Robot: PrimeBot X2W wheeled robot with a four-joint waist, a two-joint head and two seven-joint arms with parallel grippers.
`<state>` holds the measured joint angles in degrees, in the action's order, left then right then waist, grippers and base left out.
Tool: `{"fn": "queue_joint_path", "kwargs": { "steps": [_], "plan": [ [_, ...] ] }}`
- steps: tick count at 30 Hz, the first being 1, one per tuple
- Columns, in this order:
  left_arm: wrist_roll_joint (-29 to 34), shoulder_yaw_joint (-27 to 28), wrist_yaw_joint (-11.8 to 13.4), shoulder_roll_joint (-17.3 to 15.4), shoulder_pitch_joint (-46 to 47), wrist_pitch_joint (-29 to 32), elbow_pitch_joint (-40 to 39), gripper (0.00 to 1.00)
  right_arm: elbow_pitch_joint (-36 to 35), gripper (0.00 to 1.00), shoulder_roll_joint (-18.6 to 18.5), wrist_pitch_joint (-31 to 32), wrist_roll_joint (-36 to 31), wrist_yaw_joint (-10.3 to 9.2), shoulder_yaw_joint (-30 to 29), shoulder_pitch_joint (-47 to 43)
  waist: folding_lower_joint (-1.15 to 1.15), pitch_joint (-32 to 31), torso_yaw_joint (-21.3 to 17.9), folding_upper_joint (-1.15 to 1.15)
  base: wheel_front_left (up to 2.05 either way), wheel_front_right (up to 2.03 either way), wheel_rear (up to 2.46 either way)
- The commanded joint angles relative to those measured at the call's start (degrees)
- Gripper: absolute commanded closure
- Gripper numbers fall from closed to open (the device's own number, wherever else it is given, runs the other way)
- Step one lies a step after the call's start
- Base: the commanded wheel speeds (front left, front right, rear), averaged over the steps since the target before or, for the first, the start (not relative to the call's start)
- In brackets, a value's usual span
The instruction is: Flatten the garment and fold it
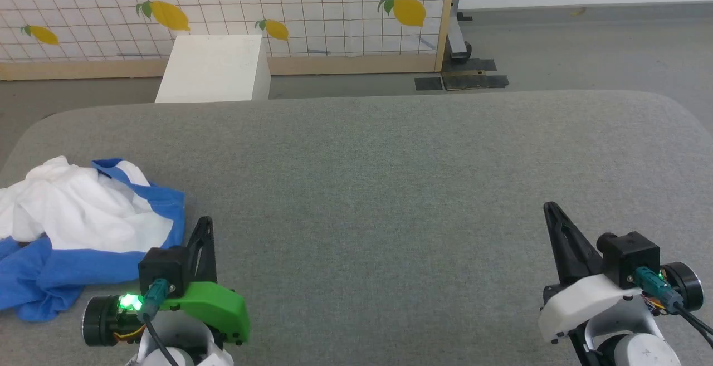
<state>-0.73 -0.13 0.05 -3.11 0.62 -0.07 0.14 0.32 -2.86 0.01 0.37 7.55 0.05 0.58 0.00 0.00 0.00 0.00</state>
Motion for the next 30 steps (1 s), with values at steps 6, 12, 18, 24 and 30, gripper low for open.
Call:
{"fn": "queue_joint_path", "kwargs": {
  "steps": [6, 12, 18, 24, 30],
  "plan": [
    [0.7, 0.1, 0.0, 0.2, -0.6, 0.1, -0.1, 1.0, -0.3, 1.0, 0.0, 0.0, -0.4, -0.06, 0.0, -0.6, 0.0, 0.0, 0.0, 0.0, 0.0, 0.0, 0.0],
    [-0.4, -0.3, 0.1, 0.0, 0.0, -0.2, 0.1, 0.0, 0.1, 0.0, 0.0, -0.2, 0.3, 0.0, -0.1, -0.1, 0.0, 0.0, 0.0, 0.0, 0.0, 0.0, 0.0],
    [-1.0, -0.9, 0.6, 0.0, 0.0, -0.9, 0.5, 0.0, 0.8, 0.0, 0.0, -0.9, 1.1, 0.0, -0.6, -0.3, 0.0, 0.0, 0.0, 0.0, 0.0, 0.0, 0.0],
    [-1.6, -1.6, 1.0, 0.0, 0.2, -1.6, 1.1, 0.0, 1.3, 0.0, 0.0, -1.6, 1.7, -0.01, -1.0, -0.5, 0.0, 0.0, 0.0, 0.0, 0.0, 0.0, 0.0],
    [-2.1, -2.0, 1.5, 0.0, 0.3, -2.3, 1.6, 0.0, 1.9, 0.0, 0.0, -2.3, 2.1, -0.01, -1.2, -0.7, 0.0, -0.1, 0.3, 0.0, 0.0, 0.0, 0.0]
  ]
}}
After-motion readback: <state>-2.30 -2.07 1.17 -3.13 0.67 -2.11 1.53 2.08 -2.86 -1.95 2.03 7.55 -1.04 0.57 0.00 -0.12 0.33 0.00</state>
